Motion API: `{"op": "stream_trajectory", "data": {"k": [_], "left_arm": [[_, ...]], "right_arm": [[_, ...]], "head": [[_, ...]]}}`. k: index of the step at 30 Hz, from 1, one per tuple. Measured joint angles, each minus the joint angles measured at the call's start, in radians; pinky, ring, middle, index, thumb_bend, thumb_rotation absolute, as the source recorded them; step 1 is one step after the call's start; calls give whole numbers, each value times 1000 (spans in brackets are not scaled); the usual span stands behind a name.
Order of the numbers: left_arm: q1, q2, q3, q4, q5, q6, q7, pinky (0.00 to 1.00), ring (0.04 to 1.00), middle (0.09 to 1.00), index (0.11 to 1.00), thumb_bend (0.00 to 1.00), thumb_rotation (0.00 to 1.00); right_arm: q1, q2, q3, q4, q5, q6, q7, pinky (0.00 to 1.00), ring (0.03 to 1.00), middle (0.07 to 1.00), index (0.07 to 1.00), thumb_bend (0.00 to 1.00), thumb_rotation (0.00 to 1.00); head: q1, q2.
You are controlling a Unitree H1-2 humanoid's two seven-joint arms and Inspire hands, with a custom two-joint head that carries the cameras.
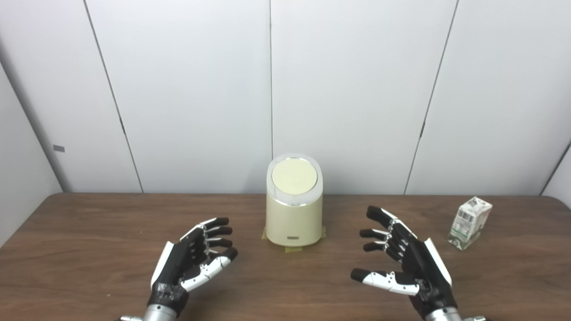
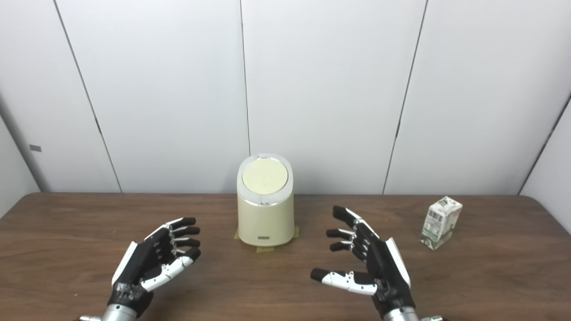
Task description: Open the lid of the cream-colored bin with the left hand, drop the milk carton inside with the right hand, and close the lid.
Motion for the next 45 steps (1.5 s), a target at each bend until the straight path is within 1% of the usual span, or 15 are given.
{"op": "stream_trajectory", "data": {"k": [12,14,15,17,19,20,21,24,27,30,33,35,37,41,45], "left_arm": [[-2,4,0,0,-1,-16,0,507,664,734,766,673,257],[-2,3,1,1,0,-19,2,526,685,751,781,678,262],[-2,1,2,1,5,-23,7,552,714,776,802,684,267],[-2,-7,2,-2,52,-30,40,695,807,841,862,758,327],[-1,-24,2,-25,117,-29,87,895,908,909,930,828,376],[0,-33,1,-48,146,-29,106,947,947,939,960,848,395],[-1,-43,0,-71,163,-28,121,978,979,976,984,875,418],[-17,-62,-9,-97,199,-4,141,998,998,998,999,942,447],[-61,-59,-18,-81,221,49,142,1000,1000,1000,1000,977,433],[-138,-42,-18,-44,220,96,135,1000,1000,1000,1000,979,424],[-220,-24,-28,-5,217,109,116,1000,1000,1000,1000,958,399],[-282,-12,-40,32,221,122,108,1000,1000,1000,1000,982,406],[-332,-8,-61,53,249,163,109,1000,1000,1000,1000,998,433],[-428,-24,-105,102,332,250,128,1000,1000,1000,1000,1000,432],[-493,-48,-124,169,380,265,164,1000,1000,1000,1000,998,404]], "right_arm": [[0,0,2,-7,-3,1,0,613,729,869,834,743,171],[0,0,2,-6,-2,1,0,617,730,869,834,741,170],[0,1,3,-6,-2,1,0,613,727,868,834,740,175],[-1,0,4,-3,-3,-2,0,603,723,865,834,734,172],[-1,0,4,2,-3,-12,0,601,726,866,836,734,175],[-2,0,4,4,-2,-16,0,602,727,866,836,737,180],[-4,0,4,7,-2,-20,0,604,726,864,835,741,182],[-15,-1,0,26,-2,-28,-1,602,727,867,836,752,197],[-24,-4,-3,46,-2,-37,-1,597,727,864,837,748,210],[-27,-5,-3,61,-3,-50,-1,601,724,861,835,751,218],[-29,-6,-3,69,-5,-54,-2,607,719,857,832,749,215],[-32,-6,-2,69,-6,-58,-2,611,720,859,835,744,221],[-36,-6,-2,70,-7,-63,-2,617,721,860,839,745,228],[-42,-5,1,71,-6,-66,-1,616,724,866,842,744,230],[-42,-4,3,71,-6,-66,-1,615,722,871,844,738,218]], "head": [[2,-2],[6,-5],[8,-6],[15,-12],[14,-20],[14,-20],[17,-21],[28,-26],[34,-35],[34,-38],[35,-38],[38,-41],[41,-44],[43,-49],[41,-49]]}}
